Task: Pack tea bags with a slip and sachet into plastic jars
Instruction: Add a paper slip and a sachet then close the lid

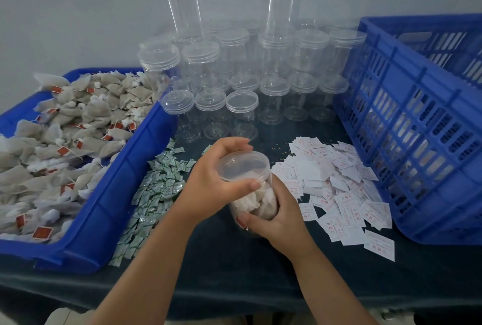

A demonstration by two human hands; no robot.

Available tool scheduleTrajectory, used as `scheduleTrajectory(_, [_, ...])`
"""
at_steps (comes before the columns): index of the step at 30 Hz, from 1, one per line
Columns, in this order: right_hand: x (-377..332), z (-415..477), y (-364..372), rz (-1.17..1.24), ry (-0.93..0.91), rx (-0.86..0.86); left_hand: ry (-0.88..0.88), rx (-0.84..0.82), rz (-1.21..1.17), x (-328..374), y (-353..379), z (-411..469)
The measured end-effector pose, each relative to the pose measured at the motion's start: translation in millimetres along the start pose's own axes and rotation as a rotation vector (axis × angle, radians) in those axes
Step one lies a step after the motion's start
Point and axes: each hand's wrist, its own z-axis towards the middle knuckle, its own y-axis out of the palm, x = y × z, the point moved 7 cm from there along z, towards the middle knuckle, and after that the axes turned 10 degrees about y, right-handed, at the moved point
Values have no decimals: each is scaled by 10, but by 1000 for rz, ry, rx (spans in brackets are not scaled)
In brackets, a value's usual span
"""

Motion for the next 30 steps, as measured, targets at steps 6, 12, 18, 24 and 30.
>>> scheduleTrajectory(6, [1, -21, 24, -179, -23, 52, -196, -323, 307, -32, -88, -34])
scheduleTrajectory(12, [83, -14, 55, -339, -24, 88, -237, -309, 715, 209, 235, -1])
scheduleTrajectory(18, [88, -12, 24, -161, 62, -6, 70, -284, 488, 322, 222, 105])
scheduleTrajectory(24, [97, -21, 18, -13, 60, -69, 124, -433, -16, 247, 218, 157])
scheduleTrajectory(30, [35, 24, -51, -81, 8, 108, -119, -204, 425, 97, 41, 112])
